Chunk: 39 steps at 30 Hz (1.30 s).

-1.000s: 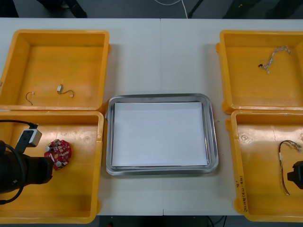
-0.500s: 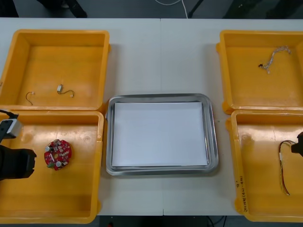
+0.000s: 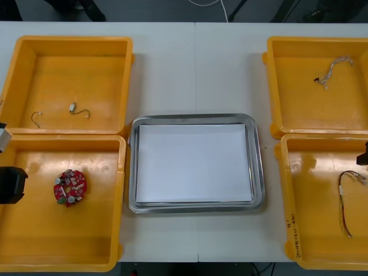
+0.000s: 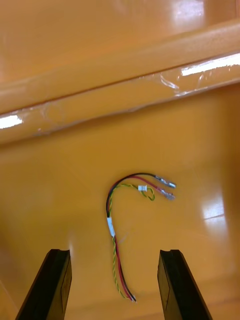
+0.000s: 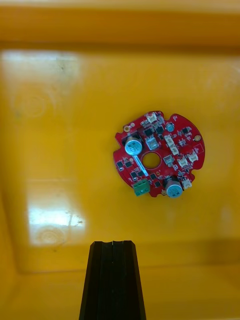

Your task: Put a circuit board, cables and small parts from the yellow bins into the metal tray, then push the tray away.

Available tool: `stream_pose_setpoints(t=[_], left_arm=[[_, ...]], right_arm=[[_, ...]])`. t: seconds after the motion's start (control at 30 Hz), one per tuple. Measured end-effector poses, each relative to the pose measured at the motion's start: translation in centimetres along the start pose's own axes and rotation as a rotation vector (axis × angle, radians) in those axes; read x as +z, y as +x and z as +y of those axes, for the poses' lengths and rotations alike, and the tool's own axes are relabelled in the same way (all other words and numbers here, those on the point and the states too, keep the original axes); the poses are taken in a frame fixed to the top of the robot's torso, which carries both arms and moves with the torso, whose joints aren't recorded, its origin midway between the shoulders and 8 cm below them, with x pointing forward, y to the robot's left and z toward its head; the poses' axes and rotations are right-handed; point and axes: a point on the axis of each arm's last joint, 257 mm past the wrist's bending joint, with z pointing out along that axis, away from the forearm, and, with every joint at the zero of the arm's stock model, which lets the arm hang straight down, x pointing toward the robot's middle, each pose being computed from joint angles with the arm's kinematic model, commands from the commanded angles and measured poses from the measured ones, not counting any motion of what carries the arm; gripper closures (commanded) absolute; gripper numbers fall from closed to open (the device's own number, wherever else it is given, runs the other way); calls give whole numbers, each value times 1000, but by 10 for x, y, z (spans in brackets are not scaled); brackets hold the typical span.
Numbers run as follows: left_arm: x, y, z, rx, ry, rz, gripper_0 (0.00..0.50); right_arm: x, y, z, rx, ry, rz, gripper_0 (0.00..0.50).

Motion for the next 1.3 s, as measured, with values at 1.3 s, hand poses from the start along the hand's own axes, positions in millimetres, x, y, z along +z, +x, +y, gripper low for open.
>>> stream_pose_setpoints(t=[1.3], left_arm=[[-42, -12, 8, 663, 14, 36, 500]], right_arm=[[72, 30, -3, -86, -28, 16, 0]])
